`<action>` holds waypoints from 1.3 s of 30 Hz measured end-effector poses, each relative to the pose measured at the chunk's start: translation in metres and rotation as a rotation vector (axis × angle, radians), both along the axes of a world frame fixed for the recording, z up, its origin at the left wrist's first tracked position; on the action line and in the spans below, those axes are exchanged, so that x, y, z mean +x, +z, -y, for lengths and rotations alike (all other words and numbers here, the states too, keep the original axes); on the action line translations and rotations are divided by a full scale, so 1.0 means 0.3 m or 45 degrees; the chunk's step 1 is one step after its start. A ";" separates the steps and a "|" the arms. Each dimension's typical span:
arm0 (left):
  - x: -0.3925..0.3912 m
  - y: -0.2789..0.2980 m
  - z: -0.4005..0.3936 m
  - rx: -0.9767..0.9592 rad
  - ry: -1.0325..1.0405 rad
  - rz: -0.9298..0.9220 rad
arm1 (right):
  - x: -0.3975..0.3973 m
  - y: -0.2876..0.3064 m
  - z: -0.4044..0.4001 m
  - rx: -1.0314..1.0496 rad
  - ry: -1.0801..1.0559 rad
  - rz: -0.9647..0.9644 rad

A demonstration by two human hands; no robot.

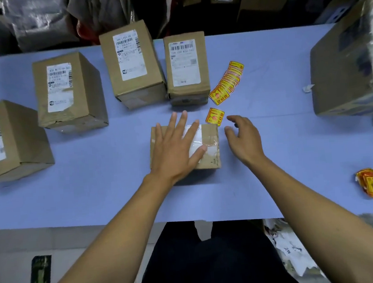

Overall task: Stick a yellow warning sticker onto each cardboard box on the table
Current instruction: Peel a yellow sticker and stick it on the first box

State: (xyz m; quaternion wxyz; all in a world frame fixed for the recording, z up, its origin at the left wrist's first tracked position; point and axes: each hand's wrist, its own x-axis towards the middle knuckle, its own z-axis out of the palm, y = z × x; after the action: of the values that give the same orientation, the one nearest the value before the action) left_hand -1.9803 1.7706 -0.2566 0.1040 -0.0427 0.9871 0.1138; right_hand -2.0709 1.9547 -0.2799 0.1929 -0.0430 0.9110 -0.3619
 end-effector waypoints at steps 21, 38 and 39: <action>-0.004 -0.047 -0.013 -0.055 0.029 -0.121 | -0.181 -0.116 0.069 -0.147 -0.301 0.374; -0.008 -0.008 -0.008 -0.010 0.021 0.069 | -0.104 -0.077 0.064 0.010 -0.377 0.269; -0.006 -0.012 -0.008 -0.017 0.020 0.063 | -0.104 -0.084 0.064 0.045 -0.372 0.269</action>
State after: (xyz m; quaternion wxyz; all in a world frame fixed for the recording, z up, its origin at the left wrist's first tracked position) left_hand -1.9822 1.7731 -0.2602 0.1274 -0.0540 0.9846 0.1070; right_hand -2.1021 1.9354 -0.3051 0.2335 0.1315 0.8884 -0.3726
